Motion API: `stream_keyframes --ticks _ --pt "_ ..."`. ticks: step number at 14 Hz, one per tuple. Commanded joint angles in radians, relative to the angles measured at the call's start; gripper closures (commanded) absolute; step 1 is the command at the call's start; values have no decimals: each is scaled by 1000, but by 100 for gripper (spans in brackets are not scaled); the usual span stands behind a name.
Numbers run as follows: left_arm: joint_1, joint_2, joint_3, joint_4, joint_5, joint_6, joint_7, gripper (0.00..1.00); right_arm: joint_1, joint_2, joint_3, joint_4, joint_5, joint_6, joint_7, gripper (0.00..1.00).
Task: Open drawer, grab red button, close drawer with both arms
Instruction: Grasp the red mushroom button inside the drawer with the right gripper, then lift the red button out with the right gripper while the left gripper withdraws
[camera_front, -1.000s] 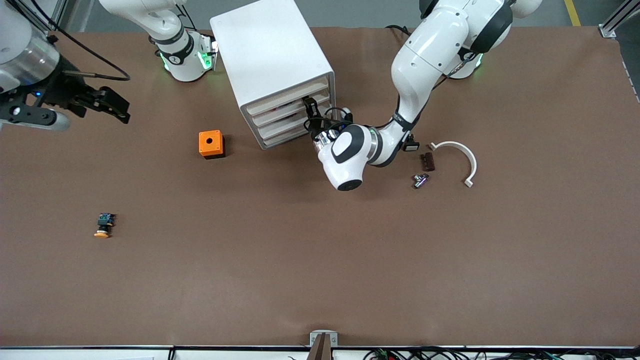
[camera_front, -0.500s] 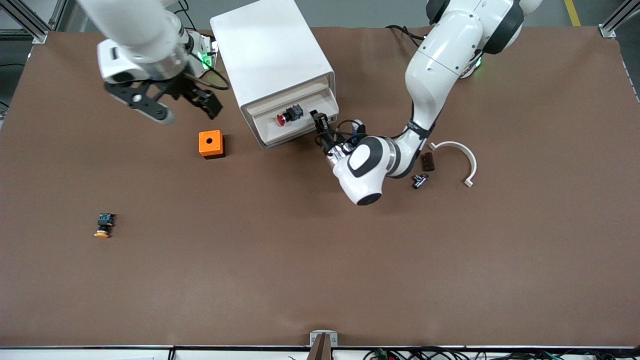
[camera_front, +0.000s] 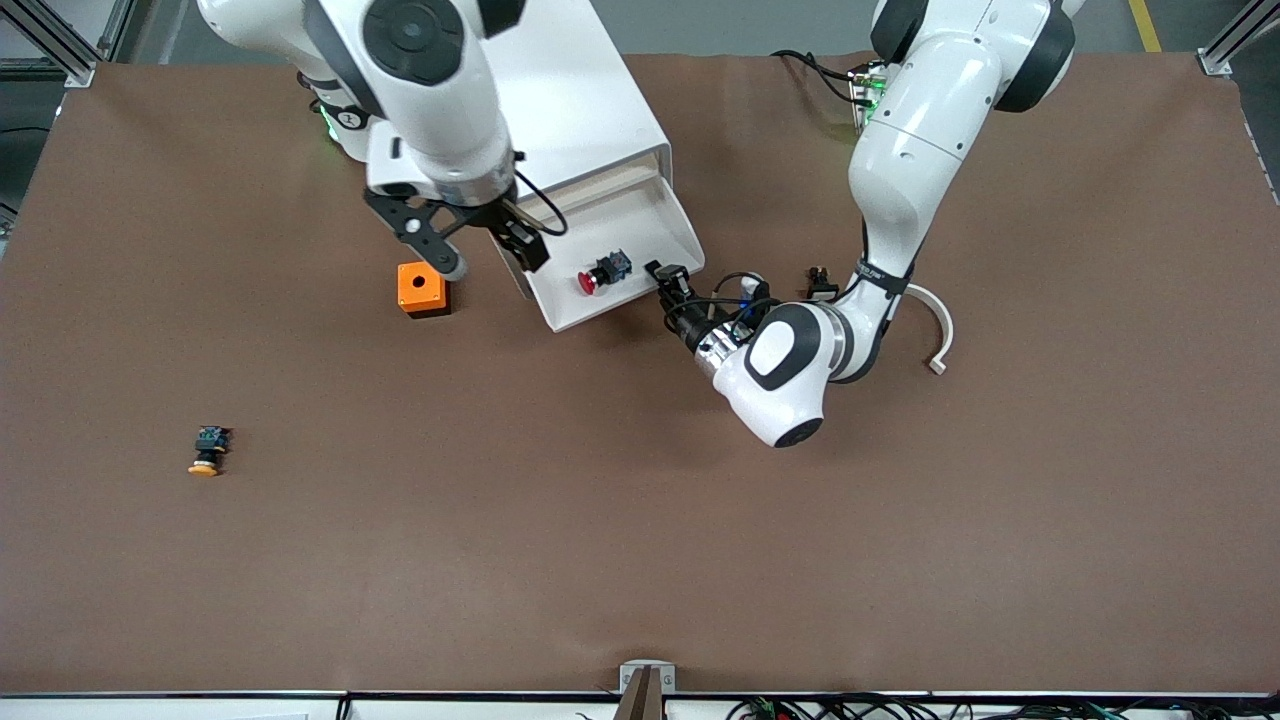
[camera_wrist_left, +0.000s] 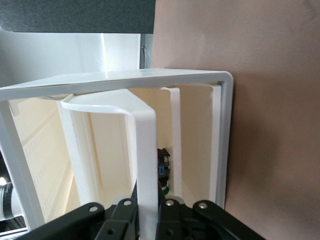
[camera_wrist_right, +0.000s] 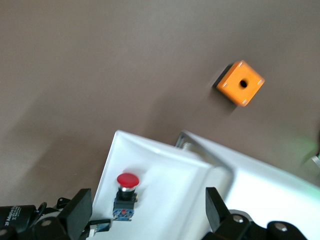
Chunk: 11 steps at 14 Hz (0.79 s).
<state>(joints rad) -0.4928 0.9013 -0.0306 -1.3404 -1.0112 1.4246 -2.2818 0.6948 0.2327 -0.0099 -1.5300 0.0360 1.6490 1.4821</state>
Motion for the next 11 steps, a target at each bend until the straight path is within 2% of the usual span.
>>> stream_keyframes --ticks 1,2,3,5,9,11 --pt "25 8 40 6 14 30 93 100 66 78 -12 18 13 90 130 0" --pt "34 8 40 6 13 30 105 88 78 106 -12 18 13 135 162 0" --pt "45 7 38 6 10 30 122 67 83 126 -12 18 13 171 187 0" --pt "59 1 38 6 10 30 139 1 81 171 -12 19 16 215 201 0" --pt "85 -2 46 53 14 27 143 0 81 229 -12 18 27 262 220 0" --pt "95 -2 64 75 14 27 207 0 81 253 -12 18 28 287 242 0"
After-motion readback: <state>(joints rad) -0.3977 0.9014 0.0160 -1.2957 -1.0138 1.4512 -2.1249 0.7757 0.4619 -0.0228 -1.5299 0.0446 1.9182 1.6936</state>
